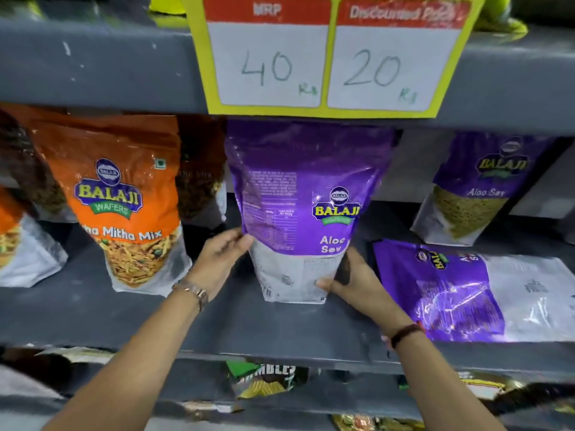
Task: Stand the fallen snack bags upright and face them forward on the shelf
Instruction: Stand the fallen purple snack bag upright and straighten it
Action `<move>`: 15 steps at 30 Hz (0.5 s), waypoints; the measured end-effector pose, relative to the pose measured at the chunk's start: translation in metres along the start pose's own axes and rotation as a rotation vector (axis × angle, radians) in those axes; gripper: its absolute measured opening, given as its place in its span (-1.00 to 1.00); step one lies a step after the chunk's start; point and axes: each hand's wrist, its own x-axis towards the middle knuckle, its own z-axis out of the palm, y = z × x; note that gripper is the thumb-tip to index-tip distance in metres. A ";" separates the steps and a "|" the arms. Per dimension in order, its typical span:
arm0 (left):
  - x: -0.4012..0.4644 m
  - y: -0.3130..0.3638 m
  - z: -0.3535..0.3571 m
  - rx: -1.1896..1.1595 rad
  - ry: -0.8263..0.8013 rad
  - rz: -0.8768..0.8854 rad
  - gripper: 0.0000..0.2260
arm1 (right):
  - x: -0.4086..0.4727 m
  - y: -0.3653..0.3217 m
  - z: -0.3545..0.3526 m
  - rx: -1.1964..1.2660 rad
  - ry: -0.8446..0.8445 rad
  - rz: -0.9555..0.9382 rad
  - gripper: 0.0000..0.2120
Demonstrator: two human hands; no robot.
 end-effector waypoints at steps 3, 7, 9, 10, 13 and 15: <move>-0.001 -0.022 -0.007 0.185 -0.274 -0.127 -0.59 | 0.005 0.001 -0.003 0.116 -0.147 0.028 -0.31; 0.007 -0.038 0.004 0.340 -0.290 -0.157 -0.38 | -0.007 -0.006 0.013 0.156 -0.074 0.019 -0.36; 0.011 -0.041 0.009 0.332 -0.217 -0.141 -0.43 | -0.027 -0.005 0.027 0.204 0.101 -0.006 -0.37; 0.011 -0.042 0.011 0.326 -0.140 -0.127 -0.45 | -0.039 -0.002 0.034 0.207 0.184 -0.026 -0.38; -0.004 -0.045 0.013 0.298 0.068 -0.043 -0.56 | -0.063 0.001 0.045 0.185 0.405 -0.068 -0.55; -0.021 -0.044 0.019 0.172 0.049 0.011 -0.53 | -0.052 -0.001 0.036 0.309 0.493 -0.038 -0.69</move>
